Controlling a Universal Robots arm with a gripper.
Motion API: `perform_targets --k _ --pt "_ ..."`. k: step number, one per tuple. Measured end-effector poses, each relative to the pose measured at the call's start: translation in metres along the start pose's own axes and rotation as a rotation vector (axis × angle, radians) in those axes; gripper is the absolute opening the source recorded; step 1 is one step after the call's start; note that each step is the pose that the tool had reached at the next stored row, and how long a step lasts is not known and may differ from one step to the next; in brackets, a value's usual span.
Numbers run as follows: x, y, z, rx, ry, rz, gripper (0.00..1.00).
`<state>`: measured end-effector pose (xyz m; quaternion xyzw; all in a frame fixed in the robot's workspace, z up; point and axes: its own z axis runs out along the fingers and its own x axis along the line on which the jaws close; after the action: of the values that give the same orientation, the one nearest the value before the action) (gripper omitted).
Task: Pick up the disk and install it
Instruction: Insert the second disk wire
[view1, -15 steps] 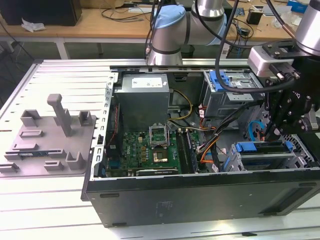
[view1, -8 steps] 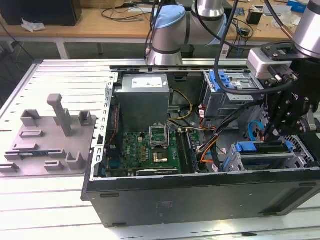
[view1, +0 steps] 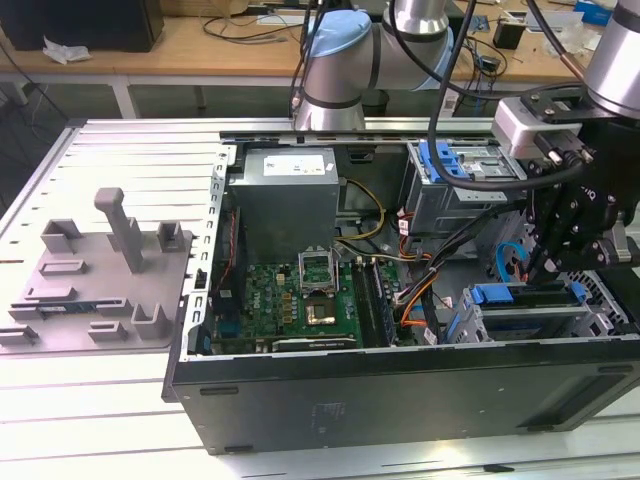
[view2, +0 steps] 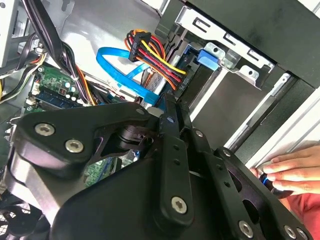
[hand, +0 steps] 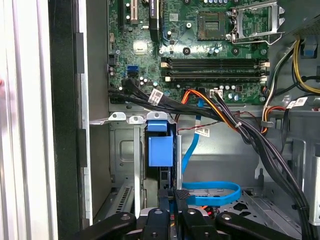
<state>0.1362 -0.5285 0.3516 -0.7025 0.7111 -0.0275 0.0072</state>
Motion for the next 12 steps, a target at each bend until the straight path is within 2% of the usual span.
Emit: perform_targets --k 12 --pt "-0.0001 0.0000 0.0030 0.0000 -0.0001 0.000 0.16"
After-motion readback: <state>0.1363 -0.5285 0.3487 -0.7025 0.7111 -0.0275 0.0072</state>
